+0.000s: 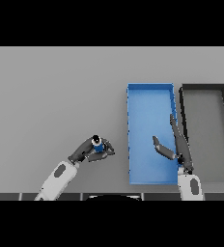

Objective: Pick up the blue pipe and place it into the blue bin.

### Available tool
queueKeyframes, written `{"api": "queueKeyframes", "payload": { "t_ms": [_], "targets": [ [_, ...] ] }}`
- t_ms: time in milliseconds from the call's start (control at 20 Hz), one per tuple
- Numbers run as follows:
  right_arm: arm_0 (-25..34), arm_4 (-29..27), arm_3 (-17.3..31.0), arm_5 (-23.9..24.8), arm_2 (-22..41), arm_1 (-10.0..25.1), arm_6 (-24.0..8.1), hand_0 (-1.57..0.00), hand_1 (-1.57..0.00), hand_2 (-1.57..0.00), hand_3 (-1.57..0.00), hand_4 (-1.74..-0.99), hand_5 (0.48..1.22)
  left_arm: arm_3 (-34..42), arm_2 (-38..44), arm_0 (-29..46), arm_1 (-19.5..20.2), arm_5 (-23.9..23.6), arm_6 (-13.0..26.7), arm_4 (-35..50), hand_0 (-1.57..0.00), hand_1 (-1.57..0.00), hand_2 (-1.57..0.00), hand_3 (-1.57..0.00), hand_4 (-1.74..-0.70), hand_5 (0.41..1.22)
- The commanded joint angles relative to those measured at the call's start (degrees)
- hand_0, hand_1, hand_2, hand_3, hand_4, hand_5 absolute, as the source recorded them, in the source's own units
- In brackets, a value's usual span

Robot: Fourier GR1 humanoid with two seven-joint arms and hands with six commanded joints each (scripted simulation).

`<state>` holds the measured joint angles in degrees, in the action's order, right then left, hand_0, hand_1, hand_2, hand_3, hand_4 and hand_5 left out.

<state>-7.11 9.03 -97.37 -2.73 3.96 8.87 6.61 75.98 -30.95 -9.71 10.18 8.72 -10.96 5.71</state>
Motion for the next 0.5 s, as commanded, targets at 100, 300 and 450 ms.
{"api": "queueKeyframes", "payload": {
  "t_ms": [100,300,450],
  "targets": [
    [1.2,0.2,0.4,0.1,0.5,-0.6,-1.3,0.0,0.0,0.0,0.0,-1.222,0.646,0.5,-0.9,-0.2,-0.5,-1.8,0.9,-2.3,-1.32,-1.36,-1.39,-1.38,-1.51,1.139],
    [2.0,-0.1,1.2,0.2,0.3,-1.0,-1.5,0.0,0.0,0.0,0.0,-1.219,0.628,4.0,-0.5,-0.2,-2.0,-3.1,-0.8,-3.2,-1.47,-1.48,-1.5,-1.49,-1.48,1.188],
    [2.3,-0.2,0.9,0.3,-0.1,-0.6,-2.3,0.0,0.0,0.0,0.0,-1.226,0.636,6.9,0.6,-1.6,-2.8,-3.2,-0.9,-2.7,-1.52,-1.53,-1.53,-1.53,-1.47,1.204]
  ]
}}
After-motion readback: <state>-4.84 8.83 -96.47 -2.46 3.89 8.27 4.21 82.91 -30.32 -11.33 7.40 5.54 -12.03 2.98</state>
